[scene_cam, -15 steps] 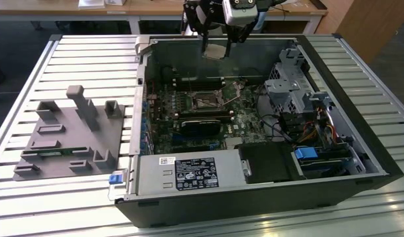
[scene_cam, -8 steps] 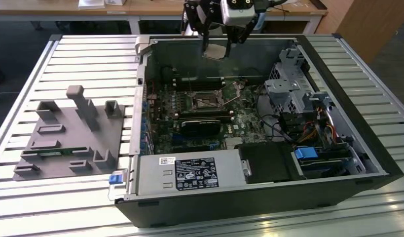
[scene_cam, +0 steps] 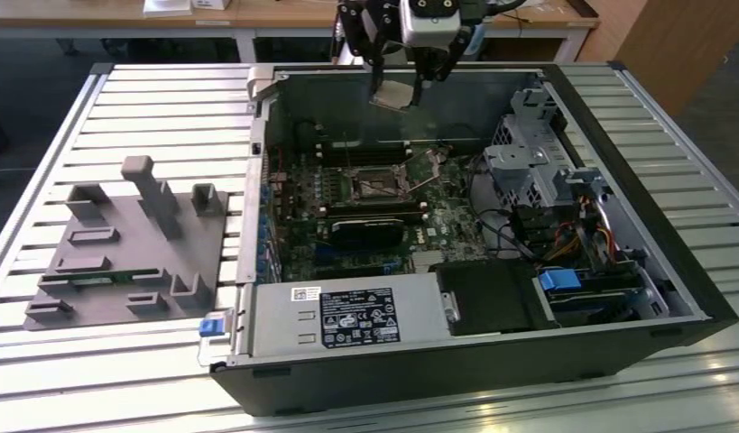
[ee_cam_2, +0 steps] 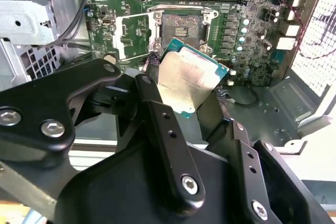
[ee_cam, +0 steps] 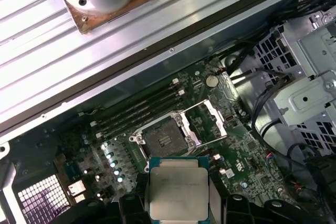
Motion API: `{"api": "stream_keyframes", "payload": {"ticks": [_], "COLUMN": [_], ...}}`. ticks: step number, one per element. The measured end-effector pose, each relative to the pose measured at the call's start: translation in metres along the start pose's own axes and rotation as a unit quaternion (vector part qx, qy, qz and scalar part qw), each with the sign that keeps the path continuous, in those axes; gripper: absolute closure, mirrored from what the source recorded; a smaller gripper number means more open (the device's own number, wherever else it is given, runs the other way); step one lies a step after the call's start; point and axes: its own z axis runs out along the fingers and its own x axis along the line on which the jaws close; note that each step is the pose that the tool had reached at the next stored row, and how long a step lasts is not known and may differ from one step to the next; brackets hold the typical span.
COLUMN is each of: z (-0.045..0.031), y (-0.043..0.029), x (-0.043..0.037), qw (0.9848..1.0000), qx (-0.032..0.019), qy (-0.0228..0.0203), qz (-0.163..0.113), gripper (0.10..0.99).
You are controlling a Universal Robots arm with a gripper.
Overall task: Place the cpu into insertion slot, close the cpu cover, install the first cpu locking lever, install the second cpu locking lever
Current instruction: 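Place the cpu into insertion slot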
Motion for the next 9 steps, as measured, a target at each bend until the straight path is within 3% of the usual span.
{"api": "stream_keyframes", "payload": {"ticks": [5, 9], "z": [0.0014, 0.0041], "y": [0.0002, -0.0001], "x": [0.0001, 0.0001], "qw": [0.9996, 0.9981], "qx": [-0.0005, -0.0011], "qy": [-0.0026, -0.0054], "qz": [0.029, 0.061], "gripper": [0.549, 0.549]}}
